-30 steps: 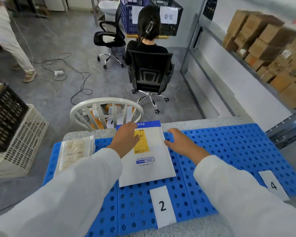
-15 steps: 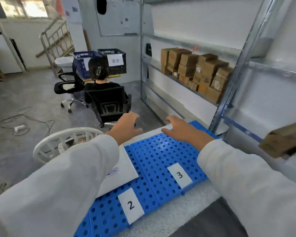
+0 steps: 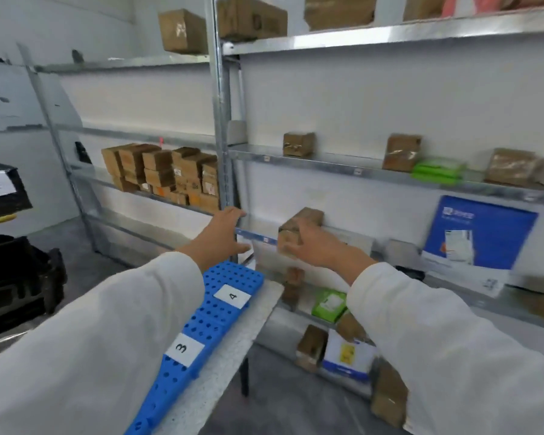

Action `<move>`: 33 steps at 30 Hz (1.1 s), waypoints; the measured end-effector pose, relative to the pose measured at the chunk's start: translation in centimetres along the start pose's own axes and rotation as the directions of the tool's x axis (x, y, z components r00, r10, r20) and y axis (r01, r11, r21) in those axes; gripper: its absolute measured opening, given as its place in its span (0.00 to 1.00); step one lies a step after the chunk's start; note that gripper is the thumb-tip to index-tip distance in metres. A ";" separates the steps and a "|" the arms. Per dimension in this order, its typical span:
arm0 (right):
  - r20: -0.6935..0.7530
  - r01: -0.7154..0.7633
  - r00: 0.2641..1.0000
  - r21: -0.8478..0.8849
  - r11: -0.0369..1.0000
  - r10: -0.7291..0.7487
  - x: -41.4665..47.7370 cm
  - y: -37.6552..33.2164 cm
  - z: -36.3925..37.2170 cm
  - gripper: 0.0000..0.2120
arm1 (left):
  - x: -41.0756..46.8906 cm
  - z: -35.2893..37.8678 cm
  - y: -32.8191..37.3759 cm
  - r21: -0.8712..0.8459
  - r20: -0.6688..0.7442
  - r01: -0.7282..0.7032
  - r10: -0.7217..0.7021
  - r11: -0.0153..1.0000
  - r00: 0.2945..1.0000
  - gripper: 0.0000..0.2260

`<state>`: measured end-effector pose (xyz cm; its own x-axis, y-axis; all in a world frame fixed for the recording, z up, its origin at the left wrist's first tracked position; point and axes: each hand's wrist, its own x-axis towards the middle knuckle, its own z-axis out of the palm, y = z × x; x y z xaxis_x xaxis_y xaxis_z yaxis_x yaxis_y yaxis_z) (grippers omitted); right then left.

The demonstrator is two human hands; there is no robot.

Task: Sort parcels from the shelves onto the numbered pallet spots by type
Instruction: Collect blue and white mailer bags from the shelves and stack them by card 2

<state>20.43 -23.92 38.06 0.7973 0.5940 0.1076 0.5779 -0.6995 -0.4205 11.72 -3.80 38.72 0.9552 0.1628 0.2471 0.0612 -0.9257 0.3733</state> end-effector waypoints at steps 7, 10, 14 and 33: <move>-0.137 -0.234 0.963 0.003 0.972 0.233 -9.4 9.5 -5.8 0.35 | 1.9 5.2 12.7 0.027 0.111 -0.247 0.243 0.969 0.964 0.30; -0.179 -0.325 0.929 0.023 0.945 0.324 -12.9 12.5 -8.0 0.35 | 4.6 7.6 15.8 0.039 0.155 -0.316 0.306 0.948 0.939 0.32; -0.255 -0.421 0.868 0.077 0.904 0.426 -16.8 16.6 -10.4 0.35 | 4.3 8.8 22.5 -0.084 0.128 -0.387 0.395 0.918 0.910 0.29; -0.298 -0.732 0.627 0.091 0.676 0.719 -15.4 39.9 -15.4 0.30 | 22.0 27.7 37.1 -0.386 0.190 -0.507 0.604 0.771 0.774 0.30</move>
<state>33.92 -67.10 33.55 0.9679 -0.2490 0.0339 -0.2086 -0.8711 -0.4446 42.99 -44.03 33.27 0.8313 -0.4981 0.2467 -0.5486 -0.6641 0.5078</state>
